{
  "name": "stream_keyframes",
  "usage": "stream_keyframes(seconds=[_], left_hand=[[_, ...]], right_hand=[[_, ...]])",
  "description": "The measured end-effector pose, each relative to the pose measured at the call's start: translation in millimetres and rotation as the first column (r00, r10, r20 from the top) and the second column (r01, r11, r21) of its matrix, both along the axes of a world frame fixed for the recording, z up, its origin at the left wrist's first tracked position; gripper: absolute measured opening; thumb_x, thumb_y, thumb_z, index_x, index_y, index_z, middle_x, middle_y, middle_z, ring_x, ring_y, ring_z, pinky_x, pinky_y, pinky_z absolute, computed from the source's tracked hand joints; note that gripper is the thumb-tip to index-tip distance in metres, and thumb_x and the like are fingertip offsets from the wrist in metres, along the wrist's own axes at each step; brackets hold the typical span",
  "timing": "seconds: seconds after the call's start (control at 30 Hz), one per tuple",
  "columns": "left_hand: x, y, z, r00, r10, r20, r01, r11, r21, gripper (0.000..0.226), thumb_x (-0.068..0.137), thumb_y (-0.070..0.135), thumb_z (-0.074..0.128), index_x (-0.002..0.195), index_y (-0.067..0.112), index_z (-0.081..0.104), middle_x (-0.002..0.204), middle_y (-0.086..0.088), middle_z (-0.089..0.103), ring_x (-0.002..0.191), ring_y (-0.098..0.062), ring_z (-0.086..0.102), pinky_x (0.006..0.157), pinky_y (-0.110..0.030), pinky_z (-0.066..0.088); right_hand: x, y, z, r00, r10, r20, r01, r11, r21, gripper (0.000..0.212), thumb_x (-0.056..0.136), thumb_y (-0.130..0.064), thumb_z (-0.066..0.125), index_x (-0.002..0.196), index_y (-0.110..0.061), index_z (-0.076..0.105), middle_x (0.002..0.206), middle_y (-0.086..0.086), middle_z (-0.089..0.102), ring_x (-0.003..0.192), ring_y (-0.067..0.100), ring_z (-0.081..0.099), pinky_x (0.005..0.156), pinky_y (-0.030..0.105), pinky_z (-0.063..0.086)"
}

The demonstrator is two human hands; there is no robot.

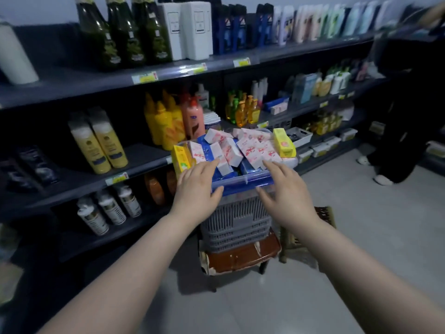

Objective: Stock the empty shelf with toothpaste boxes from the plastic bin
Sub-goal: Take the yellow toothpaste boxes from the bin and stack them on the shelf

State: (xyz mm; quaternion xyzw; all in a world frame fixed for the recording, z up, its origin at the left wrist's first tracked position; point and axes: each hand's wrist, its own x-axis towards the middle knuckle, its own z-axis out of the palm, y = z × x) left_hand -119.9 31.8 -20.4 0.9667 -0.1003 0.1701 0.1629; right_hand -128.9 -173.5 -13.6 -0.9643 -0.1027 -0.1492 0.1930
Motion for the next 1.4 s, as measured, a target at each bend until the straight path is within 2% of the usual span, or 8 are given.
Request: stream_keyframes(seconds=[0.4, 0.6, 0.83, 0.97, 1.03, 1.13, 1.23, 1.4], left_hand=[[147, -81, -11, 0.989, -0.121, -0.087, 0.117, 0.992, -0.046, 0.063, 0.090, 0.030, 0.056, 0.146, 0.022, 0.030, 0.145, -0.003, 0.040, 0.131, -0.025, 0.036, 0.110, -0.040, 0.025], [217, -119, -15, 0.989, -0.116, -0.096, 0.114, 0.993, -0.029, 0.062, 0.089, 0.031, 0.057, 0.145, 0.024, 0.033, 0.143, -0.002, 0.043, 0.129, -0.025, 0.039, 0.109, -0.040, 0.027], [263, -129, -28, 0.989, -0.020, -0.145, 0.020, 1.000, 0.000, 0.060, 0.091, 0.034, 0.055, 0.145, 0.026, 0.031, 0.146, 0.001, 0.039, 0.133, -0.021, 0.034, 0.111, -0.037, 0.023], [275, -129, -33, 0.988, 0.010, -0.152, -0.011, 1.000, -0.005, 0.059, 0.091, 0.034, 0.054, 0.145, 0.025, 0.031, 0.146, 0.000, 0.039, 0.135, -0.021, 0.032, 0.113, -0.039, 0.021], [279, -127, -34, 0.989, 0.023, -0.146, -0.025, 1.000, -0.011, 0.059, 0.091, 0.034, 0.055, 0.145, 0.024, 0.033, 0.145, 0.000, 0.040, 0.135, -0.022, 0.032, 0.113, -0.039, 0.021], [281, -118, -31, 0.989, 0.060, -0.135, -0.064, 0.998, -0.024, 0.058, 0.090, 0.033, 0.056, 0.144, 0.024, 0.034, 0.145, -0.001, 0.042, 0.134, -0.023, 0.034, 0.112, -0.041, 0.025], [278, -98, -25, 0.992, 0.096, -0.087, -0.102, 0.992, -0.068, 0.057, 0.089, 0.030, 0.058, 0.142, 0.022, 0.039, 0.142, -0.002, 0.045, 0.131, -0.024, 0.039, 0.110, -0.041, 0.028], [254, -46, -13, 0.965, 0.261, -0.032, -0.263, 0.959, -0.108, 0.056, 0.090, 0.024, 0.058, 0.142, 0.018, 0.040, 0.140, -0.007, 0.046, 0.128, -0.028, 0.039, 0.108, -0.038, 0.028]], right_hand=[[153, -88, -19, 0.979, -0.196, -0.063, 0.203, 0.970, 0.131, 0.049, 0.093, -0.017, 0.053, 0.140, -0.017, 0.042, 0.134, 0.008, 0.051, 0.121, 0.031, 0.047, 0.099, 0.043, 0.039], [240, -120, -40, 0.957, -0.216, -0.191, 0.243, 0.961, 0.129, 0.049, 0.093, -0.015, 0.052, 0.141, -0.017, 0.041, 0.138, 0.012, 0.049, 0.122, 0.034, 0.046, 0.100, 0.045, 0.040], [301, -136, -73, 0.914, -0.130, -0.384, 0.204, 0.966, 0.158, 0.042, 0.091, -0.011, 0.048, 0.133, -0.018, 0.049, 0.122, 0.016, 0.060, 0.110, 0.038, 0.053, 0.089, 0.044, 0.047], [318, -136, -83, 0.905, -0.116, -0.409, 0.211, 0.958, 0.195, 0.046, 0.085, -0.010, 0.058, 0.131, -0.015, 0.051, 0.117, 0.011, 0.064, 0.106, 0.033, 0.057, 0.087, 0.042, 0.049], [322, -135, -83, 0.901, -0.127, -0.415, 0.241, 0.941, 0.236, 0.042, 0.082, -0.004, 0.058, 0.124, -0.010, 0.054, 0.100, 0.010, 0.066, 0.092, 0.031, 0.059, 0.074, 0.036, 0.049], [325, -135, -73, 0.885, -0.124, -0.449, 0.300, 0.890, 0.344, 0.038, 0.080, 0.000, 0.057, 0.117, -0.006, 0.058, 0.075, 0.004, 0.056, 0.069, 0.022, 0.051, 0.055, 0.027, 0.035], [327, -124, -51, 0.913, -0.070, -0.403, 0.244, 0.883, 0.400, 0.016, 0.077, 0.001, 0.056, 0.081, -0.011, 0.066, 0.058, -0.003, 0.049, 0.060, 0.022, 0.044, 0.048, 0.027, 0.028], [316, -81, 2, 0.951, 0.115, -0.285, 0.040, 0.873, 0.487, 0.021, 0.086, -0.005, 0.056, 0.088, -0.023, 0.068, 0.074, -0.010, 0.065, 0.067, 0.002, 0.056, 0.053, 0.022, 0.040]])
